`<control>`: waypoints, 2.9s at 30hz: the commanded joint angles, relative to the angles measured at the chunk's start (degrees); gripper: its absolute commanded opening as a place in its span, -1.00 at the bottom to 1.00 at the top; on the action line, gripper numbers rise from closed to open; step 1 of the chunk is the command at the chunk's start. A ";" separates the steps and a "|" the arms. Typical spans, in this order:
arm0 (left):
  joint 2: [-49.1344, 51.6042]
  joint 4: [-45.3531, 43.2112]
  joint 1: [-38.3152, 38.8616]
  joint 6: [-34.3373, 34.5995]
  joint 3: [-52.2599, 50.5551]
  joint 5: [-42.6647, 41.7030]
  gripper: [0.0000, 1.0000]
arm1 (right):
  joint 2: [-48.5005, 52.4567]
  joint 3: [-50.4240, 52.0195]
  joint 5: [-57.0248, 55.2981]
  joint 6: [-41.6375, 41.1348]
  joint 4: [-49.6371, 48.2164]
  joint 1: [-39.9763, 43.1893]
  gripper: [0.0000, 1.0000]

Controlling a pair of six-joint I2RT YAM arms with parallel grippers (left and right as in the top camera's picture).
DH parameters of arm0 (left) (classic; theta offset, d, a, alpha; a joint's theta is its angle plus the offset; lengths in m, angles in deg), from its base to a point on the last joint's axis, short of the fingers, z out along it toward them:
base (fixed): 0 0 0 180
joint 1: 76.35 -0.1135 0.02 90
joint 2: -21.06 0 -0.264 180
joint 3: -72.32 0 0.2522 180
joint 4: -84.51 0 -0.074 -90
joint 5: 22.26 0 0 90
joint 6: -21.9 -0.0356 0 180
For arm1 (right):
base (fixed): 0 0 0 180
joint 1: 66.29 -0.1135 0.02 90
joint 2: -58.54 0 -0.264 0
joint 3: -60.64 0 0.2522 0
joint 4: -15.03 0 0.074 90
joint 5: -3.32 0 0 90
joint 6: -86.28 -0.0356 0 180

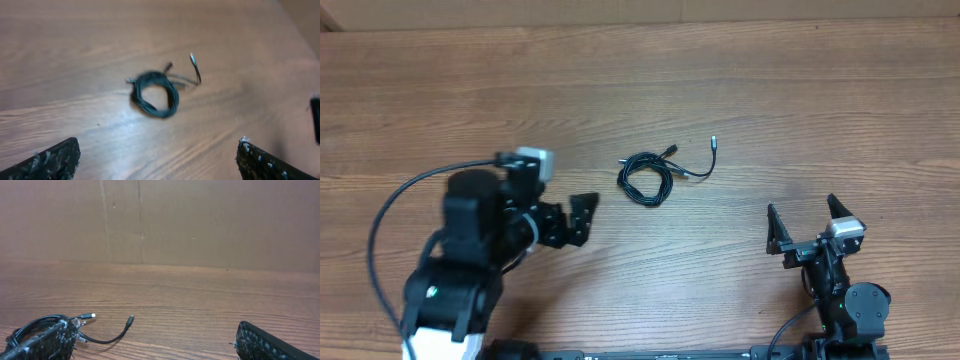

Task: Untangle cables
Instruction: 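Move the left gripper forward over the coiled black cable bundle, then lower the left gripper and close it on the cable coil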

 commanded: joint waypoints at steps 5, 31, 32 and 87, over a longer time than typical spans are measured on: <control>7.26 -1.90 10.93 -1.16 1.40 10.45 0.99 | -0.24 0.55 -0.52 0.28 -0.20 -0.22 1.00; 37.00 -32.65 11.98 -13.25 1.40 14.23 0.99 | -0.24 0.55 -0.52 0.28 -0.17 -0.22 1.00; 38.51 -34.29 11.98 -16.61 1.40 14.25 1.00 | -0.24 0.55 -0.52 0.28 -0.20 -0.22 1.00; 32.17 1.60 11.96 48.06 1.38 16.55 -0.91 | -0.24 0.55 -0.52 0.28 -0.17 -0.22 1.00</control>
